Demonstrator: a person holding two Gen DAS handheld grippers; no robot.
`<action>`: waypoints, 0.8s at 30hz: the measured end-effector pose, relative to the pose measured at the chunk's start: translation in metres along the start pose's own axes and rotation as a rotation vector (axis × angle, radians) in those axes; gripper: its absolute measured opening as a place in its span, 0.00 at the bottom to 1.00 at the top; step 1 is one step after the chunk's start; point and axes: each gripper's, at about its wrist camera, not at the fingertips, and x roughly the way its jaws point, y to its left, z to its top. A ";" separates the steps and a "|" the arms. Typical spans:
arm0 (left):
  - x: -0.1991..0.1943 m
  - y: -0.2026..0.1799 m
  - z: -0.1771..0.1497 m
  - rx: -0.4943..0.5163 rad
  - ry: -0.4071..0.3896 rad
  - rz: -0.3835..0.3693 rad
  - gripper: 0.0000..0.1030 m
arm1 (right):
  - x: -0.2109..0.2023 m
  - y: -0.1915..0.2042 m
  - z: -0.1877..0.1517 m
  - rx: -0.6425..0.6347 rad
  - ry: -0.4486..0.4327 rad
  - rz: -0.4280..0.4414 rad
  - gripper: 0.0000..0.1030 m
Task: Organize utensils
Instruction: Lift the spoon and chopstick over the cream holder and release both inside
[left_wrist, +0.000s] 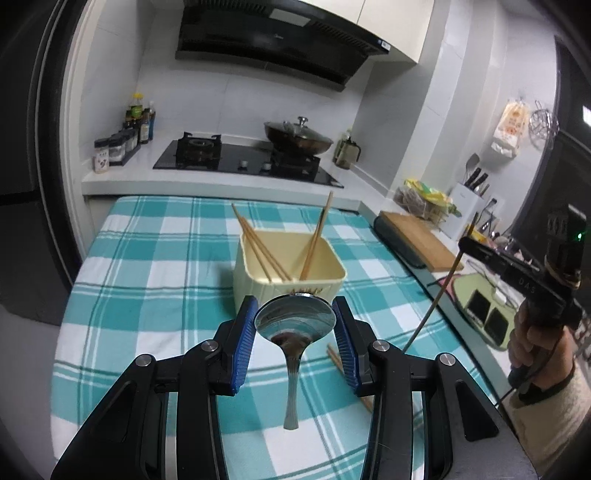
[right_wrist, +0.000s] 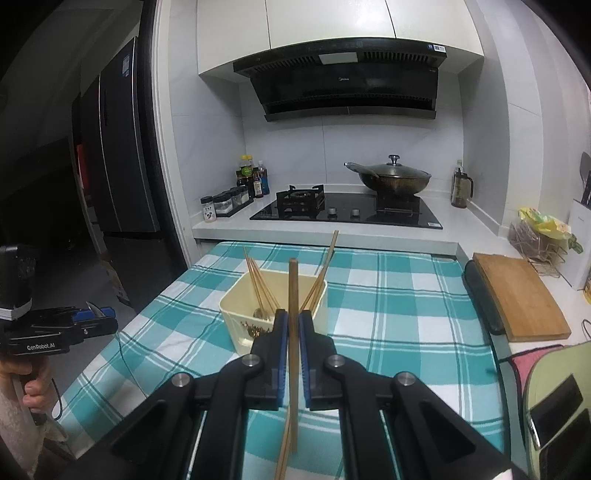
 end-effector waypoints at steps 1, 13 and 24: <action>0.000 -0.001 0.014 -0.003 -0.020 0.000 0.40 | 0.003 -0.001 0.010 -0.005 -0.011 0.000 0.06; 0.078 -0.010 0.128 0.043 -0.235 0.153 0.40 | 0.066 -0.004 0.101 -0.027 -0.205 0.008 0.06; 0.210 0.039 0.080 -0.080 0.108 0.136 0.41 | 0.213 -0.003 0.065 0.050 0.141 0.122 0.06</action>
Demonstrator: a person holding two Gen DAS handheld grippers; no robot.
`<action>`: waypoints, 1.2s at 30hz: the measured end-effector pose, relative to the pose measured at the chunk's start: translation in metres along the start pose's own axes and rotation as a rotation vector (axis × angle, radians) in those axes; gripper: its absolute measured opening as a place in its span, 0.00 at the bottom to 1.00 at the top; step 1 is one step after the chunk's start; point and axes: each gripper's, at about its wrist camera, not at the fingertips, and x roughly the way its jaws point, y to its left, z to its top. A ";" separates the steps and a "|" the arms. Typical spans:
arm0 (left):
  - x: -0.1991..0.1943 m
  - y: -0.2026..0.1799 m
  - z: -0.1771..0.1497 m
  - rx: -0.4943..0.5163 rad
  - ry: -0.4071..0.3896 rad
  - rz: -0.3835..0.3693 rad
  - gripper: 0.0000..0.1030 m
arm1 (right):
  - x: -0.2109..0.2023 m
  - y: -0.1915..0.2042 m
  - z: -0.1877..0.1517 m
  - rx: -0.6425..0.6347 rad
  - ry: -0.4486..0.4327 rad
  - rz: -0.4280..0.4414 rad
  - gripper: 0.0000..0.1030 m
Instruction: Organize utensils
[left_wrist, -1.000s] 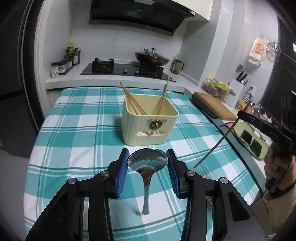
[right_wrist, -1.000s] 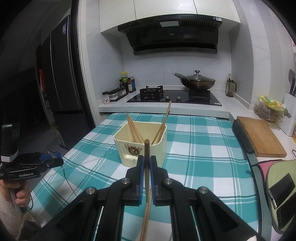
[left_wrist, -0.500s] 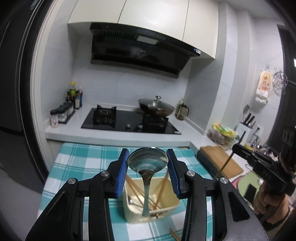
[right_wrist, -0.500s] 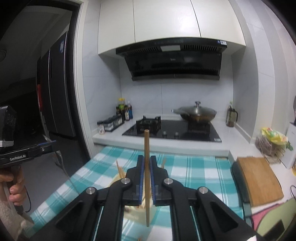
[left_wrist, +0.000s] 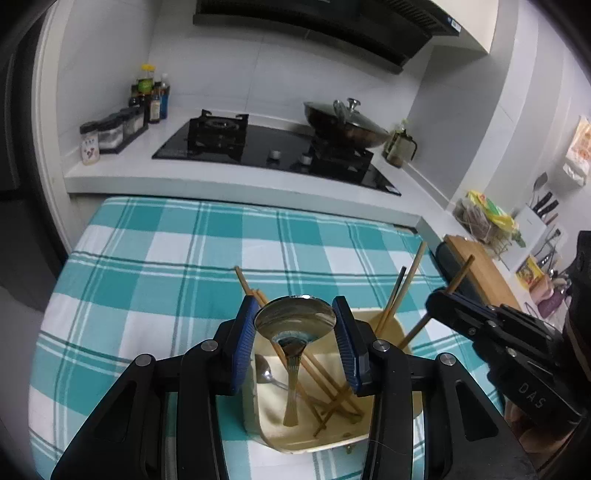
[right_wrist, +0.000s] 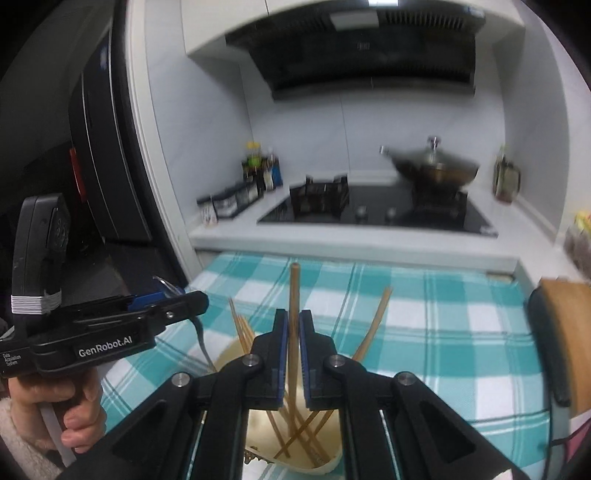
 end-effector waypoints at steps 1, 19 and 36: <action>0.005 -0.001 -0.004 0.001 0.020 0.006 0.41 | 0.010 0.000 -0.002 0.008 0.028 0.021 0.07; -0.108 0.017 -0.162 0.084 0.155 0.094 0.88 | -0.159 -0.018 -0.094 -0.023 0.196 -0.028 0.52; -0.045 -0.044 -0.300 0.170 0.209 0.179 0.90 | -0.123 -0.045 -0.319 0.045 0.288 -0.339 0.57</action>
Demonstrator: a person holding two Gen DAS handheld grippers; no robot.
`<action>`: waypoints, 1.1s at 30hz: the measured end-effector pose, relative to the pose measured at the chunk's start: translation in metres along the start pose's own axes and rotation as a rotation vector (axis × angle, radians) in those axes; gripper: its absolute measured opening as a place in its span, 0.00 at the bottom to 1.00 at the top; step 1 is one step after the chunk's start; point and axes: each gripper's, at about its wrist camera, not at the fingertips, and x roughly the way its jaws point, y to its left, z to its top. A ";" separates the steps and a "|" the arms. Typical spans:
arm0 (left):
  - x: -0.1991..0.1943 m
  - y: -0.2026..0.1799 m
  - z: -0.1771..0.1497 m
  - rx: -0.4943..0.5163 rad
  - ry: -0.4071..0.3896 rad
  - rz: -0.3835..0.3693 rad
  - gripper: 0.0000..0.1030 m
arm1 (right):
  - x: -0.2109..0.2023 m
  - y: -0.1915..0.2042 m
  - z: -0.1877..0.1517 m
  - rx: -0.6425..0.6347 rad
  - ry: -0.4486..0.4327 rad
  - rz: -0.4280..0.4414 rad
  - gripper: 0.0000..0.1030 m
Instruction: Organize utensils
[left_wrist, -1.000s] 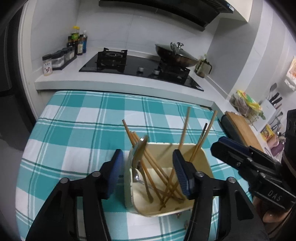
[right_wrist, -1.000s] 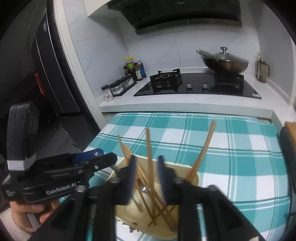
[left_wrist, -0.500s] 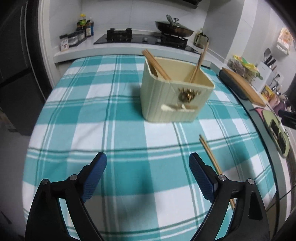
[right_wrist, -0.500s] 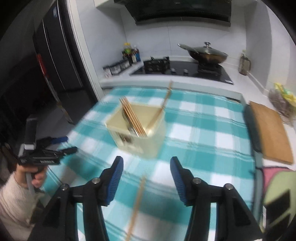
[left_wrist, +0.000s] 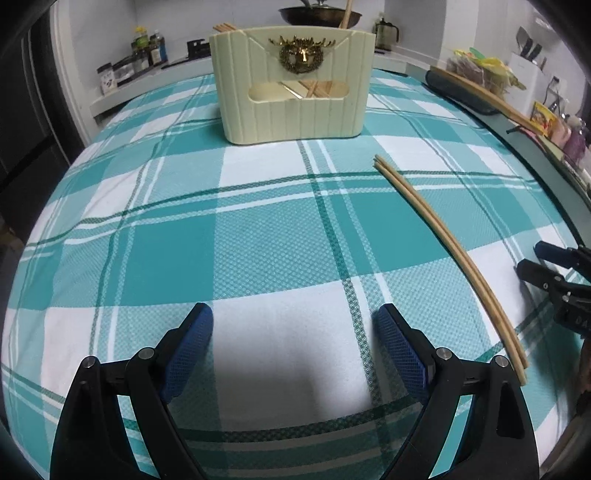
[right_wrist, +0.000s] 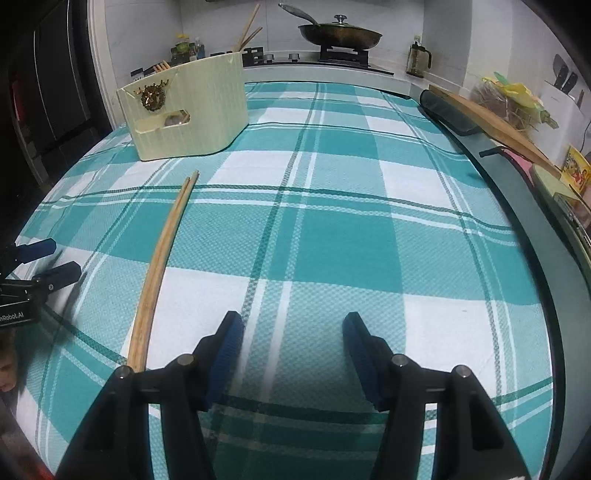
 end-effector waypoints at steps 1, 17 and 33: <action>0.000 0.002 -0.001 -0.017 -0.010 -0.004 0.92 | 0.001 0.004 0.000 -0.009 -0.004 -0.011 0.57; 0.006 -0.005 -0.001 0.002 0.000 0.015 1.00 | 0.005 0.003 -0.002 0.002 -0.026 0.002 0.58; 0.000 -0.030 0.021 -0.058 0.061 -0.069 0.99 | 0.005 0.002 -0.002 0.003 -0.027 0.003 0.58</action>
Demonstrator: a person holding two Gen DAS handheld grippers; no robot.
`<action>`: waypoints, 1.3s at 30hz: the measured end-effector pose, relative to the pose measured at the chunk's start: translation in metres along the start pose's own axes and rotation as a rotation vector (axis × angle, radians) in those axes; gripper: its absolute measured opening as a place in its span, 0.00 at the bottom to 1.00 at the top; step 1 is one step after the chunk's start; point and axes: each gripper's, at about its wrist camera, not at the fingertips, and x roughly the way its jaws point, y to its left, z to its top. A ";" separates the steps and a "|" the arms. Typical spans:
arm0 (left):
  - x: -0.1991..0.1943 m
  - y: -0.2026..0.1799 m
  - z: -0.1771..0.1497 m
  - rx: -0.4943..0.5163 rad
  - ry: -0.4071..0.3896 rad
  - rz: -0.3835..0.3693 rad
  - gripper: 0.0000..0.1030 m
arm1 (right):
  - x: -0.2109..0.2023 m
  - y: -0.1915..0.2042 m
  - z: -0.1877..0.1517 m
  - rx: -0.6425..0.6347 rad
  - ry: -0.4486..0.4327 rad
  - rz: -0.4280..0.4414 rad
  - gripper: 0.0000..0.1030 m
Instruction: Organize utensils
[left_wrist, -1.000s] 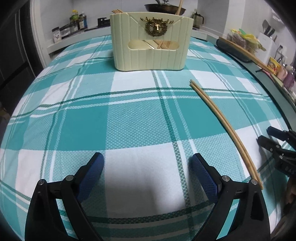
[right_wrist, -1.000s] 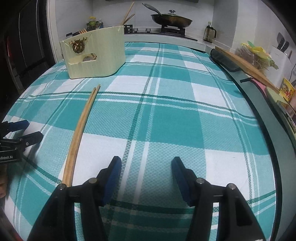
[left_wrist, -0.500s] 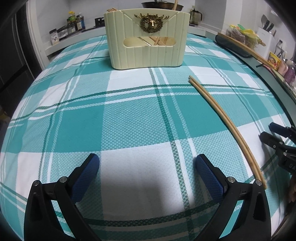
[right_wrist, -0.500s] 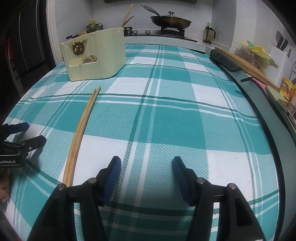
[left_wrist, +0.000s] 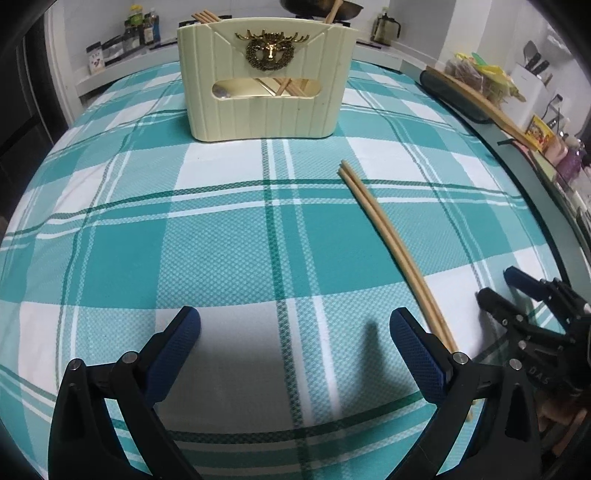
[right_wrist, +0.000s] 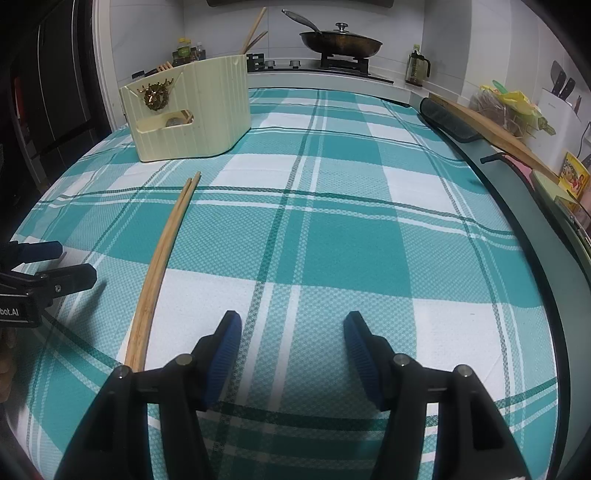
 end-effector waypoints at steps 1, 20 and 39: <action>0.000 -0.002 0.002 -0.009 -0.002 -0.003 0.99 | 0.000 0.000 0.000 0.000 0.000 0.000 0.58; 0.027 -0.039 0.012 -0.006 -0.034 0.084 1.00 | 0.000 -0.001 0.000 0.001 0.000 0.002 0.58; 0.007 -0.040 -0.002 0.131 -0.003 0.027 0.11 | -0.010 -0.002 0.003 0.025 0.000 0.076 0.60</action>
